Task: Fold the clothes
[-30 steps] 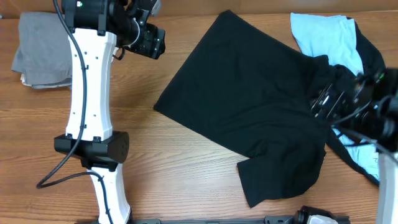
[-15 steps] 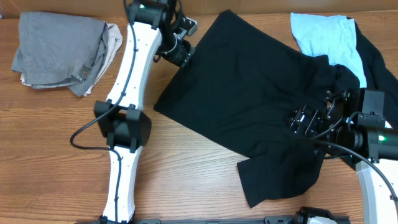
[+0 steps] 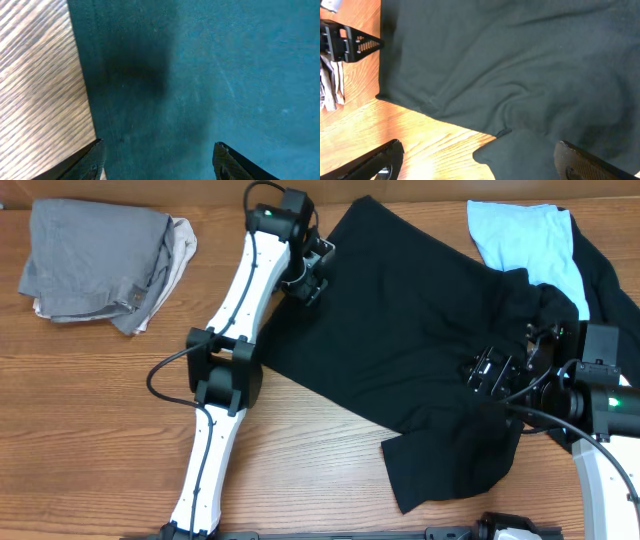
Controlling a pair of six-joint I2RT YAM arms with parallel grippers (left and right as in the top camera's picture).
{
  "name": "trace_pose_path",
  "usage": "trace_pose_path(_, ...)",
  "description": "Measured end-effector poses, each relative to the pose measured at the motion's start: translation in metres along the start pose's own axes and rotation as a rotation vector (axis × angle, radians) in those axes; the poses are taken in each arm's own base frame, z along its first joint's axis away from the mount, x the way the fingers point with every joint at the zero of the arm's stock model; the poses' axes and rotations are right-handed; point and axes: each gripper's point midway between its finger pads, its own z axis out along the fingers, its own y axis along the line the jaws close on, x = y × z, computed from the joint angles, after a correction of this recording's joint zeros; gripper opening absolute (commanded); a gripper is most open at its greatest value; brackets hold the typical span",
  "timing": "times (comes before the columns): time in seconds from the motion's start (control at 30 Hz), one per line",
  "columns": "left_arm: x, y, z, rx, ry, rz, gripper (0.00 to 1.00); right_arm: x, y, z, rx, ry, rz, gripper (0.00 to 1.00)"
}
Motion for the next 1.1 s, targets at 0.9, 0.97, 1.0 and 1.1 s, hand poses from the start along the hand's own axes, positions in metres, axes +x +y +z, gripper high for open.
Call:
trace_pose_path(0.9, 0.018, 0.021, 0.038, -0.130, 0.109, -0.119, 0.29, -0.003, 0.000, 0.000, 0.003, -0.014, -0.004, 1.00)
trace_pose_path(0.97, 0.022, 0.023, 0.038, -0.132, 0.120, -0.162, 0.25, -0.005, 0.001, 0.000, 0.000, -0.021, -0.008, 1.00)
trace_pose_path(1.0, 0.025, 0.025, 0.038, -0.131, 0.127, -0.189, 0.22, -0.006, 0.001, 0.000, -0.001, -0.023, -0.008, 1.00)
trace_pose_path(1.1, 0.034, 0.034, 0.037, -0.128, 0.150, -0.268, 0.16, -0.007, 0.002, 0.000, -0.004, -0.030, -0.011, 1.00)
